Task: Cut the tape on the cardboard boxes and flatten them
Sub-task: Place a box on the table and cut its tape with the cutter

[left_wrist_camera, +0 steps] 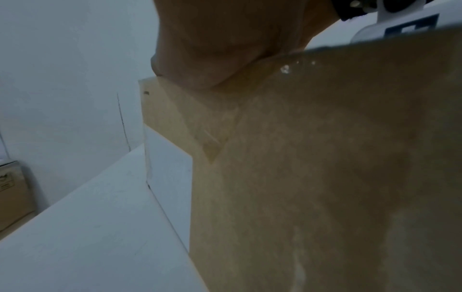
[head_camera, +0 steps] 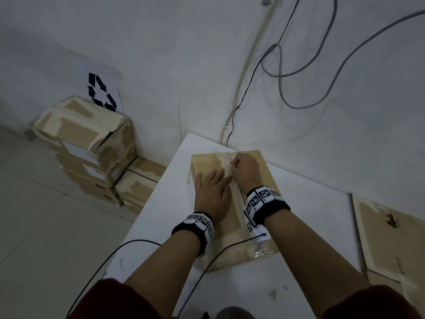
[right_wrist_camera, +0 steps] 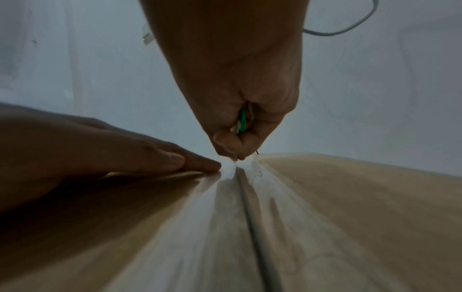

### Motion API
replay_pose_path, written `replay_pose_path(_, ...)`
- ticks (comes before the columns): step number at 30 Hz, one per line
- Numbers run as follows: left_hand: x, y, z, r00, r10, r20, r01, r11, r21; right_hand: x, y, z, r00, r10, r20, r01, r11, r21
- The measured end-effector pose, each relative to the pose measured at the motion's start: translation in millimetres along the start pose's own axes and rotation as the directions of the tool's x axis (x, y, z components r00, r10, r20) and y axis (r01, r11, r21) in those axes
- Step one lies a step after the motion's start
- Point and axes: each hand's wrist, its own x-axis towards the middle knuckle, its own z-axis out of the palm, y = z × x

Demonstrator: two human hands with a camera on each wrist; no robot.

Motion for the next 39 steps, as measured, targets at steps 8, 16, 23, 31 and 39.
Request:
replay_pose_path(8, 0.4, -0.5, -2.1, 1.0, 0.015, 0.015, -0.015, 1.0, 0.018, -10.5, -0.2, -2.9, 0.998, 0.04, 0.044, -0.037, 0.997, -0.062)
replay_pose_path(16, 1.2, 1.0, -2.7, 1.0, 0.01, 0.01, -0.01, 0.999, 0.045, -65.3, 23.1, -12.9, 0.997, 0.018, 0.078, -0.011, 0.995, -0.099)
replay_pose_path(23, 2.0, 0.5, -5.6, 0.993, -0.004, 0.118, -0.01, 0.993, 0.118, -141.4, 43.8, -26.3, 0.995, 0.025, 0.092, -0.017, 0.995, -0.094)
replay_pose_path(31, -42.6, 33.0, -8.0, 0.947, 0.089, 0.309, -0.136, 0.981, 0.136, -165.5, 50.6, -30.1, 0.997, 0.019, 0.08, -0.009, 0.993, -0.118)
replay_pose_path(39, -84.2, 42.4, 11.9, 0.959, 0.131, 0.251, -0.203, 0.935, 0.289, -183.5, 53.2, -39.0, 0.991, 0.046, 0.128, -0.022, 0.984, -0.178)
